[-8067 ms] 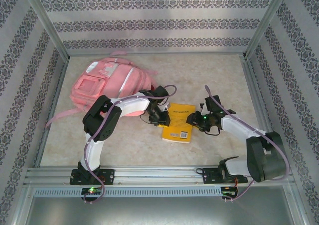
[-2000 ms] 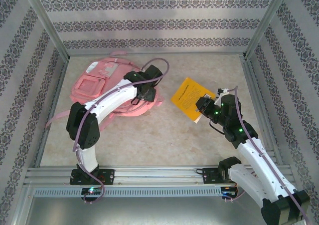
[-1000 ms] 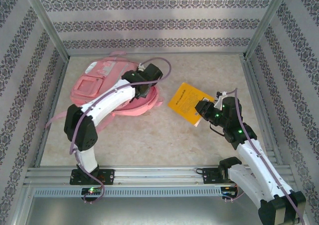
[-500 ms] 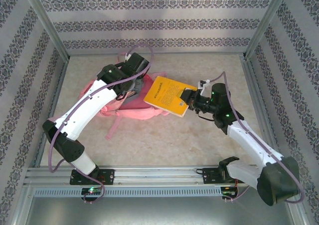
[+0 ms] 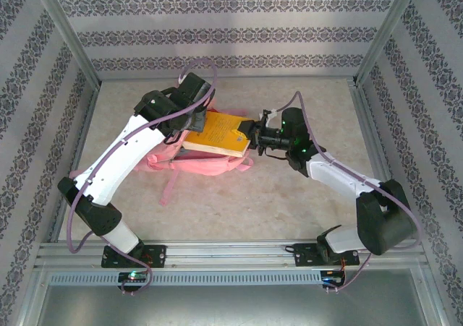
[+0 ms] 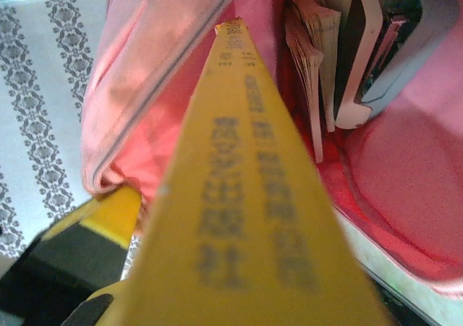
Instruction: Pack books, pencil case, and school supplies into a backpack
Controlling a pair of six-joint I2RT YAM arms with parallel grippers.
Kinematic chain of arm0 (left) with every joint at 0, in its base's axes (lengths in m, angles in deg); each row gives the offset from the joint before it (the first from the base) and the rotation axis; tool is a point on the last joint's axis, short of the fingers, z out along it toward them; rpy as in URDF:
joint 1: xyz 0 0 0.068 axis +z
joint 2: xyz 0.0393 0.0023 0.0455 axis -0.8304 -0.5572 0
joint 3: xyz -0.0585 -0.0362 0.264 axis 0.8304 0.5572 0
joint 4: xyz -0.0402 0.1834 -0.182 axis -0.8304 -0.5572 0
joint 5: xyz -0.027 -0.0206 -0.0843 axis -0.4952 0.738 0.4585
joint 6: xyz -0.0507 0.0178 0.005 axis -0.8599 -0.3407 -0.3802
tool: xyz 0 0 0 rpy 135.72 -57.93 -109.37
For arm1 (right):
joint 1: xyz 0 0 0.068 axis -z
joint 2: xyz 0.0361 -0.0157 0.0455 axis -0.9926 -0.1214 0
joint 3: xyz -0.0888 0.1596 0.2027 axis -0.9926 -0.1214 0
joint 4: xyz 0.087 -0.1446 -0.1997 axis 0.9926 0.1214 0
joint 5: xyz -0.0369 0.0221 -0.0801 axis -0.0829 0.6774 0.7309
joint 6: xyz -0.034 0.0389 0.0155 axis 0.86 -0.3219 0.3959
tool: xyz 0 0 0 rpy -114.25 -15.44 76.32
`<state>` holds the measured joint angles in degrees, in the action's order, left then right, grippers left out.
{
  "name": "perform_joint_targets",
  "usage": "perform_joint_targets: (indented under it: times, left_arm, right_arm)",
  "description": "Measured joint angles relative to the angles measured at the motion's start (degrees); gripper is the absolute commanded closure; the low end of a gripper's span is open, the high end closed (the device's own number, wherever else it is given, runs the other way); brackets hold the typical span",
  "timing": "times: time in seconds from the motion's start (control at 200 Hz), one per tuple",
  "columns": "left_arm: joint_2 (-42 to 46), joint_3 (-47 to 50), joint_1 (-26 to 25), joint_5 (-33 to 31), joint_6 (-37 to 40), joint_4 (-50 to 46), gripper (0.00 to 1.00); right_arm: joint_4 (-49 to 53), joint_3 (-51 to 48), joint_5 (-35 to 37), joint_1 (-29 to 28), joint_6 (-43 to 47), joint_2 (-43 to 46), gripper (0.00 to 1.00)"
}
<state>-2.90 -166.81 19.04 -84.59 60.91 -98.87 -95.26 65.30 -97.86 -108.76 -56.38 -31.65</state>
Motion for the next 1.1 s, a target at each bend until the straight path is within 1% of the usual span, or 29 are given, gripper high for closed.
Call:
perform_joint_targets:
  times: [0.09,0.36,0.535,0.784,0.964,1.099]
  left_arm:
    - [0.0,-0.3,0.0,0.2,0.0,-0.1,1.00]
    - [0.0,-1.7,0.5,0.4,0.0,-0.6,1.00]
    - [0.0,-3.9,2.0,2.0,0.0,-1.5,1.00]
    - [0.0,-4.9,3.1,2.8,-0.2,-2.2,1.00]
    - [0.0,-4.9,3.1,4.9,-0.2,-2.2,1.00]
    - [-0.1,-4.9,3.4,7.6,-0.3,-2.2,1.00]
  right_arm:
    - [-0.8,2.2,0.6,-0.1,-1.1,-2.9,1.00]
    - [-1.6,10.0,1.9,-2.3,-0.5,-12.3,1.00]
    - [0.2,12.2,2.4,-4.2,4.6,-17.5,1.00]
    - [6.0,12.1,4.2,-4.8,11.6,-18.3,1.00]
    - [8.9,12.7,5.5,-5.0,13.2,-18.3,1.00]
    - [11.2,16.1,8.1,-6.0,13.0,-18.6,1.00]
